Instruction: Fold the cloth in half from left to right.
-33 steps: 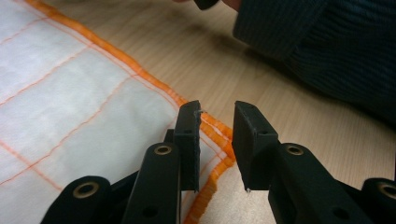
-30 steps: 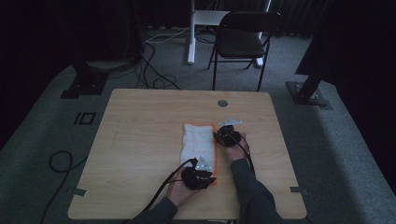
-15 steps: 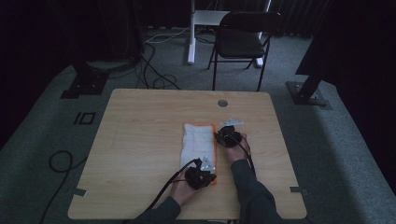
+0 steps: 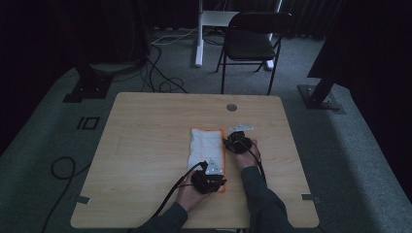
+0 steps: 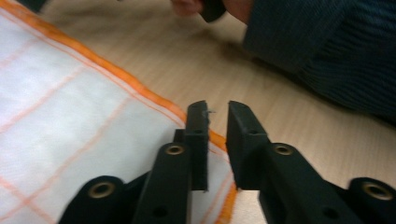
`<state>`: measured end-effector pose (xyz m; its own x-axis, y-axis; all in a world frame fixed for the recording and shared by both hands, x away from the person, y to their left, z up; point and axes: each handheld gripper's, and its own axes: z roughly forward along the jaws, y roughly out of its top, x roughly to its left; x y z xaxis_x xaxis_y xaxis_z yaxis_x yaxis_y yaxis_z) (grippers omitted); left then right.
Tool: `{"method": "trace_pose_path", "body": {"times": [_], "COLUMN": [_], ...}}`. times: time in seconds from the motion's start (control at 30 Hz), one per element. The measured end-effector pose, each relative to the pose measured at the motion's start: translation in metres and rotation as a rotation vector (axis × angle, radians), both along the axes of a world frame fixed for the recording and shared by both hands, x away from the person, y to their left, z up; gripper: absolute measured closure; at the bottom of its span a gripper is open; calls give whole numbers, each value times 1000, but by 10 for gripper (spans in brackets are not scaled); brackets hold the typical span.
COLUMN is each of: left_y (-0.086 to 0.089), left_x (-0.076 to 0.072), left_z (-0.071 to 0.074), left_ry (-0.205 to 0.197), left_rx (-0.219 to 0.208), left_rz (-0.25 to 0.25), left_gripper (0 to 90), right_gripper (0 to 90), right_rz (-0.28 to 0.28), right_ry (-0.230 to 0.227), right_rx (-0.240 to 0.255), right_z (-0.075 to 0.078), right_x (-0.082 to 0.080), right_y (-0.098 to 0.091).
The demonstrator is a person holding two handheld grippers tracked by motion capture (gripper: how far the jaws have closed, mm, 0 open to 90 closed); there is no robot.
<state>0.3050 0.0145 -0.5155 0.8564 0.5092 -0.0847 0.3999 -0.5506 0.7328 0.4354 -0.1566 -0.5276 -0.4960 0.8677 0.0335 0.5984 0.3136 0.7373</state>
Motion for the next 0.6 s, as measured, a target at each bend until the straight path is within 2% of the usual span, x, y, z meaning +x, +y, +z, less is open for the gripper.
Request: {"method": "trace_pose_path", "body": {"times": [0.3, 0.6], "left_y": [27, 49], "left_x": [20, 36], "left_z": [13, 18], "left_ry": [-38, -71], "left_rx": [-31, -58], "left_rz": [89, 165], "left_gripper": [713, 687], "right_gripper": [674, 669], "right_rz": [-3, 1], "right_ry": [4, 5], "right_rx": [4, 14], "right_z": [-2, -3], "right_x": [0, -1], "right_y": [-1, 1]}}
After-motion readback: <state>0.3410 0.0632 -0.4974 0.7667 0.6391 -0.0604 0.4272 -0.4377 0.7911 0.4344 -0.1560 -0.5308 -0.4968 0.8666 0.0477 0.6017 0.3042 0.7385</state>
